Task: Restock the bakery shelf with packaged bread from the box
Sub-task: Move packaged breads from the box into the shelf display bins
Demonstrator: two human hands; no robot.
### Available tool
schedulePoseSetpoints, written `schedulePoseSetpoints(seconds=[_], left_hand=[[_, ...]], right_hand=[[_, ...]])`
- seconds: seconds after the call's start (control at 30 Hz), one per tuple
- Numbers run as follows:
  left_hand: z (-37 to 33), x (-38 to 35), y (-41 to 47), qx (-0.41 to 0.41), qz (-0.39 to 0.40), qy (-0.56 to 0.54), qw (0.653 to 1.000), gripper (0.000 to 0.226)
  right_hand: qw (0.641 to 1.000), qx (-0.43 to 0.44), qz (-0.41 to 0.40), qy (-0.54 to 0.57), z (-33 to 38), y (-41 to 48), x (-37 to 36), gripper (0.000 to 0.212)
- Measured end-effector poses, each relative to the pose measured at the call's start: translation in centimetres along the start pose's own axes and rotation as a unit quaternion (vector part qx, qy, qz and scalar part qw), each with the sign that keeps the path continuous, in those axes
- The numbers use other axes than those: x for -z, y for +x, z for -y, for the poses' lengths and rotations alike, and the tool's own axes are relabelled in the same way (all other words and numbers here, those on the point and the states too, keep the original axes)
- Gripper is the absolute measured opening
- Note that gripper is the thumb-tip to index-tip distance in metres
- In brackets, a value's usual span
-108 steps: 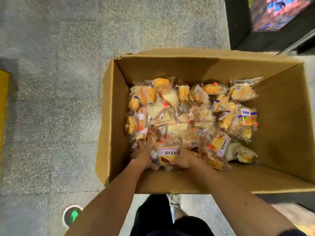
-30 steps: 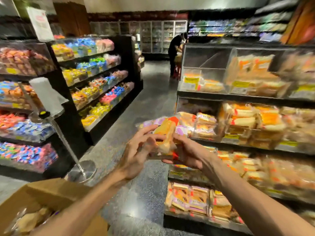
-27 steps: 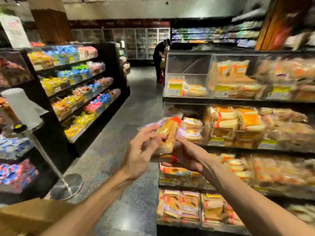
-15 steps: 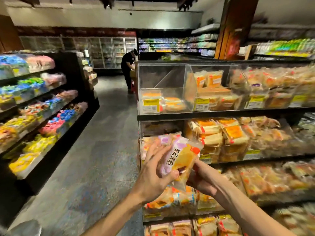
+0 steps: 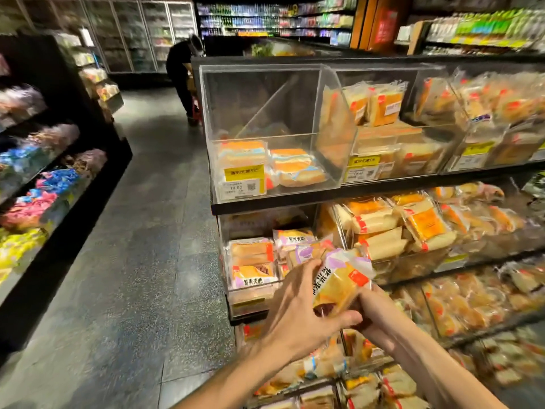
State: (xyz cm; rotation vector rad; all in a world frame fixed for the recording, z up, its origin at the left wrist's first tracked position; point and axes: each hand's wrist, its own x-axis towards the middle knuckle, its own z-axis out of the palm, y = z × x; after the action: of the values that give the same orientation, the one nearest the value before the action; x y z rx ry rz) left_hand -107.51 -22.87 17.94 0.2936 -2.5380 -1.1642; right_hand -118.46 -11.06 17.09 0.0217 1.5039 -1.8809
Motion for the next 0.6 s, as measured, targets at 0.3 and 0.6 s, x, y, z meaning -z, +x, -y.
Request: schedulePoseSetpoints(seconds=[0.3, 0.6], left_hand=[[3.7, 0.1, 7.8, 0.078, 0.006, 0.067, 0.995, 0.087], [12.8, 4.9, 14.3, 0.203, 0.035, 0.351, 0.914, 0.079]], right_hand=[[0.997, -0.046, 0.029, -0.054, 5.0, 7.1, 4.6, 0.022], [0.991, -0.079, 0.076, -0.076, 7.1, 9.4, 4.8, 0.018]])
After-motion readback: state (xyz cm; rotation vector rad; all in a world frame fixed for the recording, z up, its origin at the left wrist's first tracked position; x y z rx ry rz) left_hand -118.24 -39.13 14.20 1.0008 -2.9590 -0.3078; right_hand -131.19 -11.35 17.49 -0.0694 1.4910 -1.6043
